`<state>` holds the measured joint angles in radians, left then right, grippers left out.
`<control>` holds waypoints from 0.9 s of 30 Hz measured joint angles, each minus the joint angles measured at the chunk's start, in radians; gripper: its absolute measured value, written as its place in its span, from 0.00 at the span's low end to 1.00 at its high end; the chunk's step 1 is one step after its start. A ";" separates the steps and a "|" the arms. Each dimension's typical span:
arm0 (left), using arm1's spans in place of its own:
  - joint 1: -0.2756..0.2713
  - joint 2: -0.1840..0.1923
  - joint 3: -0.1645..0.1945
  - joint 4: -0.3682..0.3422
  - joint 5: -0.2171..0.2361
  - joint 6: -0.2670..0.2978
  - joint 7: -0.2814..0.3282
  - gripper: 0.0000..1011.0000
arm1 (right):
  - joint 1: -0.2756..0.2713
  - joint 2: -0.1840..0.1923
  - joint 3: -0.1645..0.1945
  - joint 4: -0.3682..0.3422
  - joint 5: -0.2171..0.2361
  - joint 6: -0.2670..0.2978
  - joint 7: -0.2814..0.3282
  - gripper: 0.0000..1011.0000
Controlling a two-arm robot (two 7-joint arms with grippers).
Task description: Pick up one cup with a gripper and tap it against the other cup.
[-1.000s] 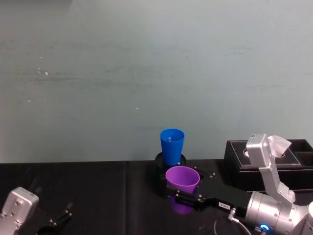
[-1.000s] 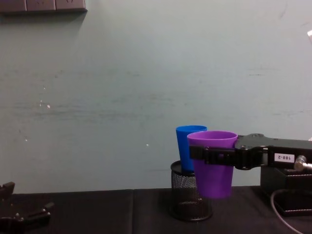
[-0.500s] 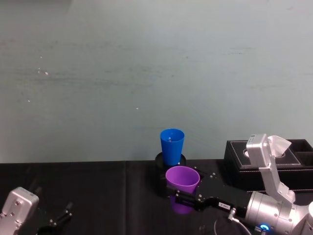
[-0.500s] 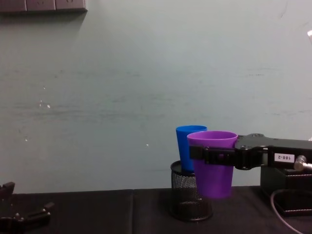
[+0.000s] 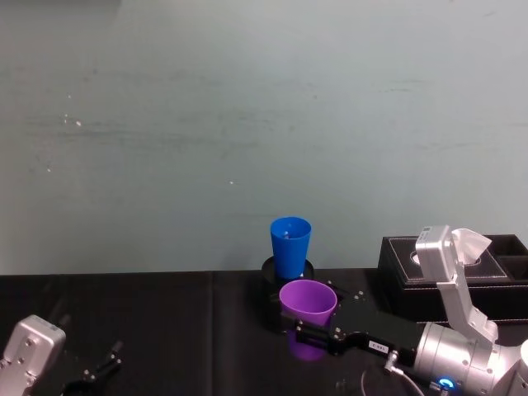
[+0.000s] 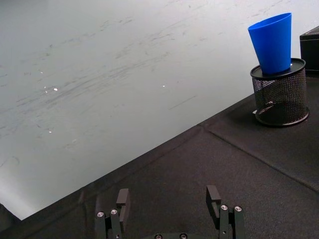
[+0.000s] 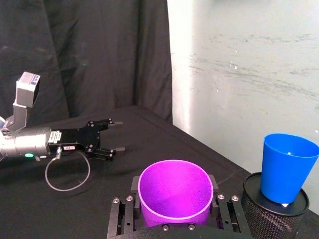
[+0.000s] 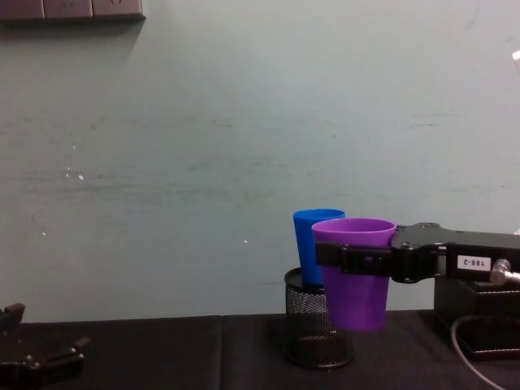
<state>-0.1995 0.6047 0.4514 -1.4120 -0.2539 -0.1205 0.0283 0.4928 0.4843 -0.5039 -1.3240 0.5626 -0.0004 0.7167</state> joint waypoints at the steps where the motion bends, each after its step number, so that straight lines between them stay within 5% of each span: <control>1: 0.000 0.000 0.000 0.000 0.000 0.000 0.000 0.99 | 0.000 0.000 0.000 0.000 0.000 0.000 0.000 0.74; 27: 0.000 0.000 0.000 0.000 0.000 0.000 0.000 0.99 | 0.004 -0.002 -0.007 0.010 0.005 0.000 0.000 0.74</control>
<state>-0.1995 0.6047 0.4514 -1.4120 -0.2539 -0.1206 0.0283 0.4967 0.4826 -0.5107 -1.3138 0.5675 -0.0003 0.7168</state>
